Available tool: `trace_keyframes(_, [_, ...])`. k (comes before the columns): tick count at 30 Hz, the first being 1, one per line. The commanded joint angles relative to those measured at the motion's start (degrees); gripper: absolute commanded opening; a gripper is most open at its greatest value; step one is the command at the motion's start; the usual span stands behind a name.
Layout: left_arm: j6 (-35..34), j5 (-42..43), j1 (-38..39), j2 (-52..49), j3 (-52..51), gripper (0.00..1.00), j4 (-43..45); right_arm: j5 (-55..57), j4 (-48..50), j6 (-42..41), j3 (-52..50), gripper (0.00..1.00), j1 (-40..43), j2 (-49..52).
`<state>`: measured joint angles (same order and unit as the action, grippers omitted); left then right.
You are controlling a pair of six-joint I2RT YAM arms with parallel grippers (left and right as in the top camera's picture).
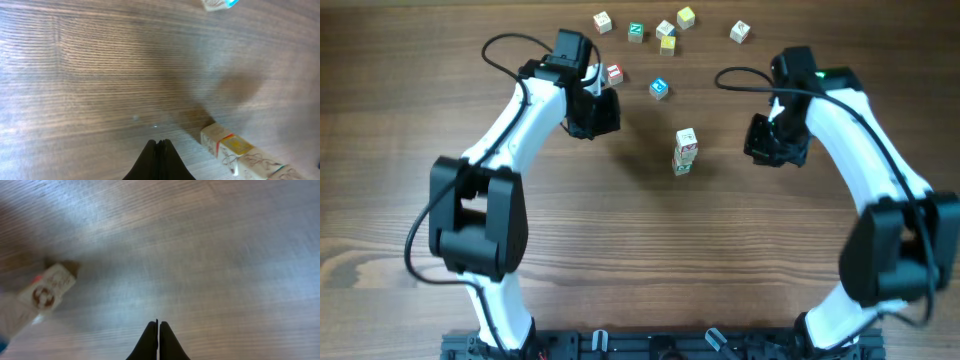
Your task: Form a tower
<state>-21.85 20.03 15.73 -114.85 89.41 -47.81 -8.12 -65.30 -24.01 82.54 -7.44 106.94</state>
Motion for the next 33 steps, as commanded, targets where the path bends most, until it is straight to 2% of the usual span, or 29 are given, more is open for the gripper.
trace_keyframes(1, [-10.01, -10.19, 5.05, 1.88, -0.15, 0.04, -0.72, -0.52, 2.71, 4.98, 3.37, 0.04, -0.02, 6.45])
trace_keyframes(5, [-19.87, -21.35, 11.28, 1.88, -0.15, 0.04, -0.98, -1.77, 7.76, 4.28, 3.72, 0.05, -0.09, 7.10])
trace_keyframes(7, [-22.71, -24.48, 12.87, 1.88, -0.15, 0.04, -1.11, -1.90, 9.11, 3.04, 3.72, 0.05, -0.09, 7.13])
trace_keyframes(10, [-22.75, -24.87, 13.40, 1.88, -0.15, 0.04, -2.36, -4.46, 10.69, 6.40, 3.72, 0.05, -0.09, 7.13])
trace_keyframes(13, [-19.39, -24.81, 13.38, 1.88, -0.15, 0.04, -5.77, -4.46, 10.84, 16.70, 3.72, 0.05, -0.20, 7.13])
trace_keyframes(17, [-16.06, -22.91, 13.42, 1.88, -0.15, 0.04, -7.17, -5.66, 11.47, 18.58, 3.72, 0.05, -1.40, 7.13])
trace_keyframes(20, [-20.48, -22.51, 11.80, 1.88, -0.15, 0.04, -7.13, -11.28, 11.63, 14.40, 3.72, 0.05, -2.38, 6.93])
trace_keyframes(24, [-20.57, -18.43, 9.77, 1.92, -0.15, 0.04, -6.93, -12.57, 11.54, 14.56, 3.74, 0.04, -2.36, 3.30])
trace_keyframes(28, [-20.61, -10.01, 9.88, 3.06, -0.15, 0.04, -4.17, -13.40, 11.43, 14.40, 3.74, 0.05, -2.36, -0.85])
trace_keyframes(33, [-20.65, -8.41, 9.92, 7.67, -0.15, 0.04, -2.78, -15.98, 6.71, 13.35, 3.65, 0.05, -2.40, -2.27])
